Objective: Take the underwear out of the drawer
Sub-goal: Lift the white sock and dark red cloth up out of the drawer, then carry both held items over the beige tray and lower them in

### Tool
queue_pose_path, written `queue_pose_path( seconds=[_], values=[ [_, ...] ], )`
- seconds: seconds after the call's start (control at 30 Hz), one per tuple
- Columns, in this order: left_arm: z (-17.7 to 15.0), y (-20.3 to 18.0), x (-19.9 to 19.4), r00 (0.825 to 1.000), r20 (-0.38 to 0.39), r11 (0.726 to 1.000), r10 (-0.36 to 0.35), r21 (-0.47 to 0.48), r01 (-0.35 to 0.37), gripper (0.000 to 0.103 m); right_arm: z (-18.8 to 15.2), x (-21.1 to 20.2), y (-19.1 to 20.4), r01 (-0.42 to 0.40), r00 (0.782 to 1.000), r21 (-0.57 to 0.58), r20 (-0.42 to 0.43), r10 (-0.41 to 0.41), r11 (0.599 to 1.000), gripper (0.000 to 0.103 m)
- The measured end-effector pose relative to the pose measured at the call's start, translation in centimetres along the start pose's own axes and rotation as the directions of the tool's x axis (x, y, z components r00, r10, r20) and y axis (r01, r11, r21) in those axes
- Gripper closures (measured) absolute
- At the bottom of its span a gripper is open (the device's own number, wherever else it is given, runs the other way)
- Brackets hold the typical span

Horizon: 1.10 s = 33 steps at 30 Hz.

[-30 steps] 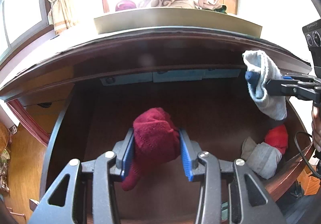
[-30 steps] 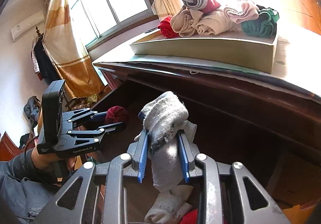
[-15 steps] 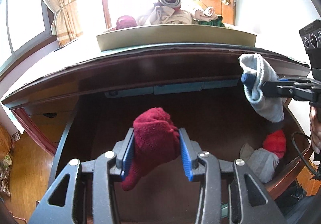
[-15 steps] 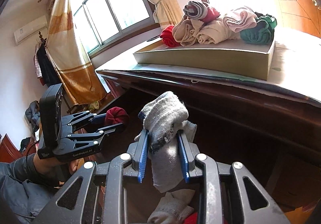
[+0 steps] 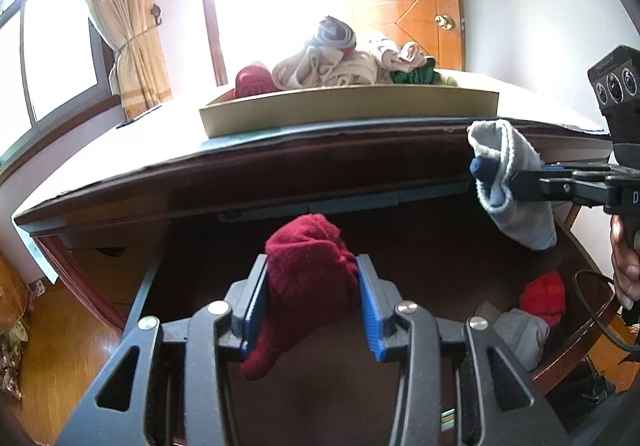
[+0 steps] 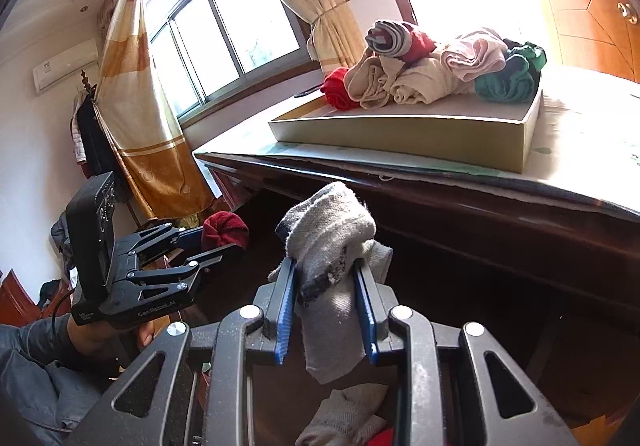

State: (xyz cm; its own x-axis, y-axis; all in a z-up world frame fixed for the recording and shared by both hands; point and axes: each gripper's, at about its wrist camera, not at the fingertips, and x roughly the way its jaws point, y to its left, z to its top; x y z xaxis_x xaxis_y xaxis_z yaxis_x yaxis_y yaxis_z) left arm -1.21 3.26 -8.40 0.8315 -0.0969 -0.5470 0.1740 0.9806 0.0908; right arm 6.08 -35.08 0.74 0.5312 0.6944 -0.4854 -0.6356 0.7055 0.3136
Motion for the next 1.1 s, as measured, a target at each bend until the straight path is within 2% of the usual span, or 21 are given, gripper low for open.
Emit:
queue_pose_path(
  seconds=[0.33, 0.8, 1.1],
  values=[
    [0.4, 0.1, -0.9, 0.998, 0.062, 1.000, 0.012, -0.006, -0.012, 0.062, 0.0, -1.0, 0.3, 0.011, 0.998, -0.014, 0.060, -0.010, 1.000, 0.073],
    [1.1, 0.1, -2.7, 0.986, 0.162, 0.999, 0.048, 0.005, -0.049, 0.062, -0.2, -2.4, 1.1, 0.040, 0.988, -0.055, 0.152, -0.032, 0.998, 0.072],
    [2.3, -0.3, -3.2, 0.979, 0.196, 0.997, 0.056, 0.040, -0.065, 0.062, 0.0, -2.8, 1.2, 0.052, 0.985, -0.057, 0.166, -0.042, 0.997, 0.072]
  ],
)
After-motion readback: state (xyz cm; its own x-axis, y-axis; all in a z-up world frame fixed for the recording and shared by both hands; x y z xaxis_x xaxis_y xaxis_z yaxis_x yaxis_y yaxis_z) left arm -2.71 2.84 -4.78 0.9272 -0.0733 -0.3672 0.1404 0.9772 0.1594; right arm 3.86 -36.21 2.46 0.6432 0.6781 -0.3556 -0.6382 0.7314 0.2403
